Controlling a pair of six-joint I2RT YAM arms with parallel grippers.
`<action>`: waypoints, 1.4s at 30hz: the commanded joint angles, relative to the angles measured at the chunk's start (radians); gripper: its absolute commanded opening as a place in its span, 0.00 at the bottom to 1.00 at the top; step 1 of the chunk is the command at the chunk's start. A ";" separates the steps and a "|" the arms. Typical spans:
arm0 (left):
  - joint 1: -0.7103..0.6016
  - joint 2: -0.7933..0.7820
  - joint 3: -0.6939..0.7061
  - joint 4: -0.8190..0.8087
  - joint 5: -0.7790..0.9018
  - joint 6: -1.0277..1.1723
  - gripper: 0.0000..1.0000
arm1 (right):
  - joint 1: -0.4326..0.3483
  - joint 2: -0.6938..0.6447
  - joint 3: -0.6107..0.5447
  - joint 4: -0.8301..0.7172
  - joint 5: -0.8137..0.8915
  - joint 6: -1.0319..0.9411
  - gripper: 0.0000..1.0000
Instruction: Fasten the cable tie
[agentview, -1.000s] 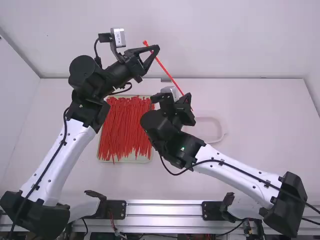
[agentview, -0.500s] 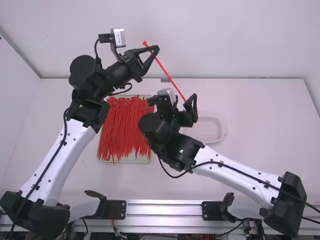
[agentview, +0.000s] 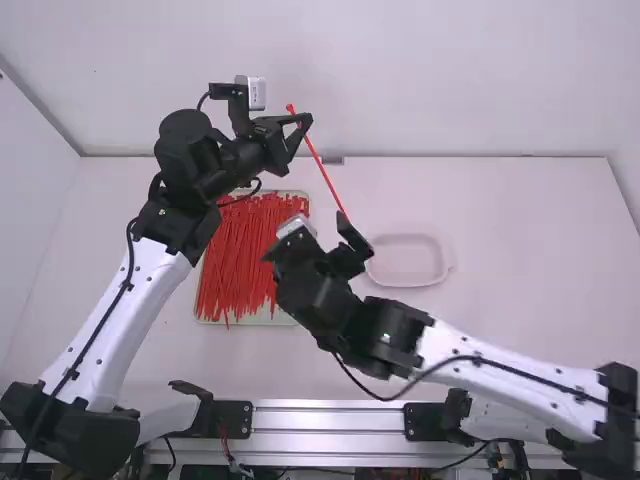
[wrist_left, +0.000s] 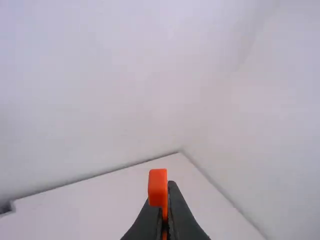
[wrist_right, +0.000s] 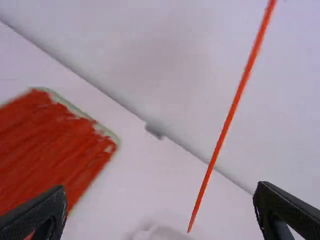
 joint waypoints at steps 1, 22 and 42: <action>0.005 0.000 0.020 -0.017 -0.003 0.090 0.02 | 0.029 -0.124 0.004 -0.022 -0.109 0.014 0.99; 0.005 -0.035 0.020 -0.119 0.665 0.426 0.02 | -0.549 -0.332 0.003 -0.095 -1.277 -0.125 0.99; 0.016 -0.070 0.020 -0.008 0.812 0.424 0.02 | -0.916 -0.061 0.003 0.208 -2.281 -0.092 0.99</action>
